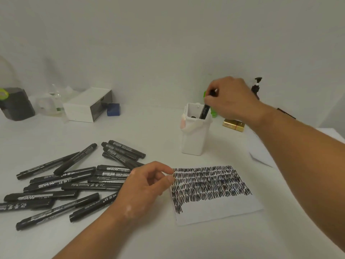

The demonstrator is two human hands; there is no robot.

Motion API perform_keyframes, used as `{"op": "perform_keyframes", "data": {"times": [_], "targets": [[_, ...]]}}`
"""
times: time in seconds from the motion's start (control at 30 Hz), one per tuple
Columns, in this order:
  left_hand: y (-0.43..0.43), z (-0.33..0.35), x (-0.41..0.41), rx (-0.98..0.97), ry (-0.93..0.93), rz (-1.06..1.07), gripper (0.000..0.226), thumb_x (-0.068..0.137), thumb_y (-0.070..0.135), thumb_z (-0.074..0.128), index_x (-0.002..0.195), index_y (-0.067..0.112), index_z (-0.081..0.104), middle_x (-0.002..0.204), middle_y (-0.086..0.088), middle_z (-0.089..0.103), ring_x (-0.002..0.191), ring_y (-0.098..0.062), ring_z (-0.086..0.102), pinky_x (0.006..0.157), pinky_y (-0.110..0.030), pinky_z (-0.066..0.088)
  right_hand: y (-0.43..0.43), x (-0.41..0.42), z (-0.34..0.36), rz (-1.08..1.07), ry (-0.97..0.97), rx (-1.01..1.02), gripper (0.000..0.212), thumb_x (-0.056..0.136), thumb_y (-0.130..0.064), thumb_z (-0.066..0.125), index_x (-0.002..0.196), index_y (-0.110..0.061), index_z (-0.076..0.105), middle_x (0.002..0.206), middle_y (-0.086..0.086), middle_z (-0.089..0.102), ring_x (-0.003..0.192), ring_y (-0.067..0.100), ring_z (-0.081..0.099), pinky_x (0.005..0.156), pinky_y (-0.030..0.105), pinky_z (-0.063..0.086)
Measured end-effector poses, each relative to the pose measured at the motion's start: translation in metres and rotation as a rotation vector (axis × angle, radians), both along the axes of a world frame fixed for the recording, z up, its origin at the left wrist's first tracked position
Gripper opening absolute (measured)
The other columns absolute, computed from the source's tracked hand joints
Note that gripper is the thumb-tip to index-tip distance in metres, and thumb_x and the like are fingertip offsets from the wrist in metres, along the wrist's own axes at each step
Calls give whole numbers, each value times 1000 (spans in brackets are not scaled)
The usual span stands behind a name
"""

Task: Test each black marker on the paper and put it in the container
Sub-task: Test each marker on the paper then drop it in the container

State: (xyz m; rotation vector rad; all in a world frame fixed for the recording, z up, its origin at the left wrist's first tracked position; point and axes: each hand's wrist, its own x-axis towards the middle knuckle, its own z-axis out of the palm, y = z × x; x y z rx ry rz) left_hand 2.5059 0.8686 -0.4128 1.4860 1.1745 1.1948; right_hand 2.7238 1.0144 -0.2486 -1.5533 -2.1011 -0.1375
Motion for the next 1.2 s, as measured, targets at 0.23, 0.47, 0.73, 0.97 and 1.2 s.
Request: {"op": "perform_keyframes", "data": {"times": [0.23,0.47,0.73,0.97,1.2], "targets": [[1,1,-1,-3,5,-11,15,75,41,71,89,35,73,63,10,63,58,-5,55,61,-18,46,16,-19,-38,-13,-202,-205,30,95,-35,50,86,-17,71,91,6,69,84,28,62,72,36,53],[1,1,-2,13,35,-13,14,76,42,70,89,36,73,63,10,62,58,-7,56,61,-19,48,20,-28,-44,-81,-257,-217,42,100,-51,40,75,-21,55,80,3,53,83,28,51,66,33,37],[0,2,-3,23,58,-18,14,78,42,71,89,33,73,64,9,63,58,-8,57,62,-22,50,11,-25,-32,-77,-174,-125,42,99,-44,45,69,-18,58,78,5,58,82,29,53,63,33,40],[0,4,-4,41,77,-3,5,85,35,74,89,33,73,64,8,63,59,-8,57,63,-26,50,-55,11,-49,58,258,189,19,90,-39,63,73,-31,66,58,-18,58,58,-2,55,58,14,36],[-1,6,-4,58,133,21,13,77,41,71,88,34,73,63,8,63,57,-7,57,60,-22,48,-116,39,-158,87,346,-199,14,83,-29,76,71,-36,71,68,-20,67,58,7,59,58,15,44]]}}
